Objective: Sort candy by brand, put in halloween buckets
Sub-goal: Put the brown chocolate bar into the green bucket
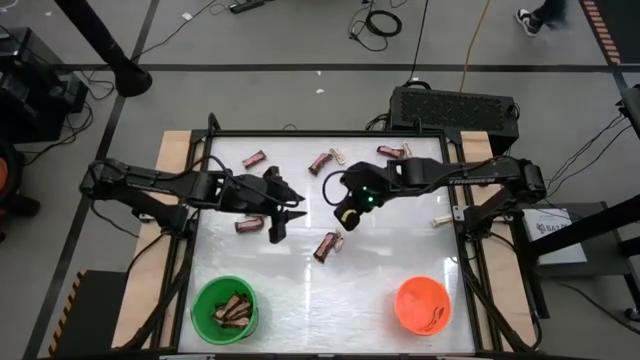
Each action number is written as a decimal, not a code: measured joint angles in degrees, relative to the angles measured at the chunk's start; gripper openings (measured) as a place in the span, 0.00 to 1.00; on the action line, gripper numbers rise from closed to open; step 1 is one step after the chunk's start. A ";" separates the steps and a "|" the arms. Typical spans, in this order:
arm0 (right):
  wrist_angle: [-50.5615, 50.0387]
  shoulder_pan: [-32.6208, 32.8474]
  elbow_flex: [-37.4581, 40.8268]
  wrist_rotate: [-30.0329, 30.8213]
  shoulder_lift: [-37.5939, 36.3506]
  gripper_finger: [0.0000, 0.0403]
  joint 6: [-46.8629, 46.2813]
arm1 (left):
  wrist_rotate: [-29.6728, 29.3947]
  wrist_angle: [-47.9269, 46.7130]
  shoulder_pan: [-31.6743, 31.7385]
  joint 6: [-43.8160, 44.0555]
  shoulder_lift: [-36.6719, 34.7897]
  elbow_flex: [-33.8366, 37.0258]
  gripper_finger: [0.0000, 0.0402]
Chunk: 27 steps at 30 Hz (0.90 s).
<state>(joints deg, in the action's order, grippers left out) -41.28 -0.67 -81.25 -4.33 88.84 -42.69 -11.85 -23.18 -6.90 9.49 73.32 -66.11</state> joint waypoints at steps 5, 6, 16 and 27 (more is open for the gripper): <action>8.74 0.04 -0.63 -4.89 0.00 0.00 1.81 | 0.81 6.39 0.07 0.19 2.62 0.00 0.45; 10.14 0.06 -0.64 -5.04 0.00 0.00 1.83 | 1.75 7.17 0.07 0.24 3.25 0.00 0.45; 15.53 0.17 -0.64 -7.86 0.02 0.00 1.68 | 4.17 7.90 0.22 0.62 6.54 0.00 0.45; 15.78 0.20 -0.64 -8.06 0.02 0.00 1.63 | 10.05 10.35 0.20 0.62 6.51 0.00 0.44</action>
<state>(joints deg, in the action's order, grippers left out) -25.50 -0.47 -81.89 -12.38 88.86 -41.06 -1.80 -12.83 -6.70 10.11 79.83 -66.11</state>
